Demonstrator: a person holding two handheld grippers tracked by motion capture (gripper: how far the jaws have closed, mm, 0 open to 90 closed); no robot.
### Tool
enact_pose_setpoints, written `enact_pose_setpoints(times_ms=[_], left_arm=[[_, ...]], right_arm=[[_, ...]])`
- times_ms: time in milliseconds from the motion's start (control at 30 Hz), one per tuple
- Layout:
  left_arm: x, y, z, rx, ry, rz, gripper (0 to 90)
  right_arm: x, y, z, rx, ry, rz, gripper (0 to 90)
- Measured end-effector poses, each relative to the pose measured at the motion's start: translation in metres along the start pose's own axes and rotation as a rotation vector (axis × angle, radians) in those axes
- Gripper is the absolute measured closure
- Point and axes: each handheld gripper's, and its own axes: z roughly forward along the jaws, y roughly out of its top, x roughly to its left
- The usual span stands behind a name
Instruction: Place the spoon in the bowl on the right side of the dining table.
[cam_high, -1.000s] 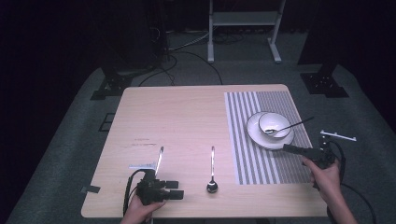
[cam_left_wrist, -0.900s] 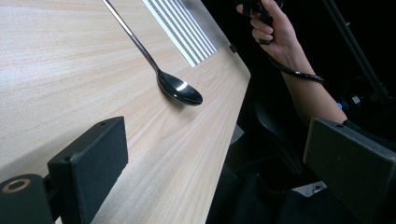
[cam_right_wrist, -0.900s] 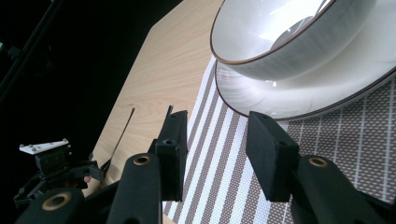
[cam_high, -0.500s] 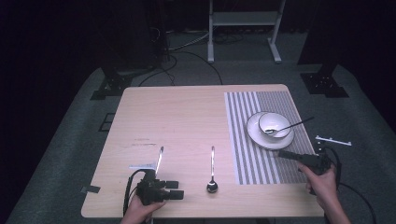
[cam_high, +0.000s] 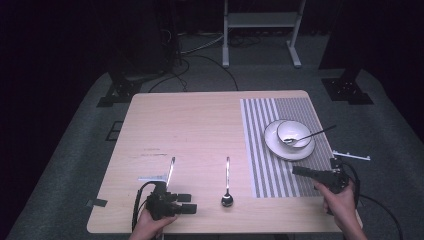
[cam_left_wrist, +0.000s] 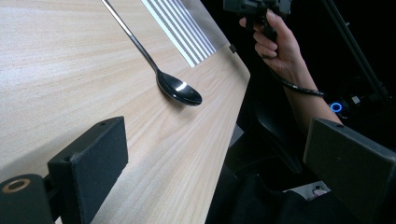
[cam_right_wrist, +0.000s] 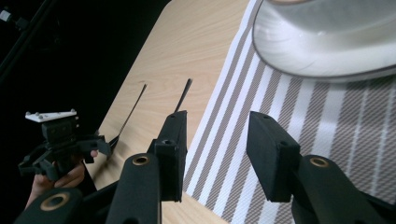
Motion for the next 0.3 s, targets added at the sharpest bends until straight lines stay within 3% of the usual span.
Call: enact_pose_setpoints(times_ms=[300], left_arm=[[0.0,0.001,-0.001,-0.002,0.001,0.001,5.1]], right_arm=[[0.006,-0.018,0.015,0.044,0.009,-0.016,55.8]])
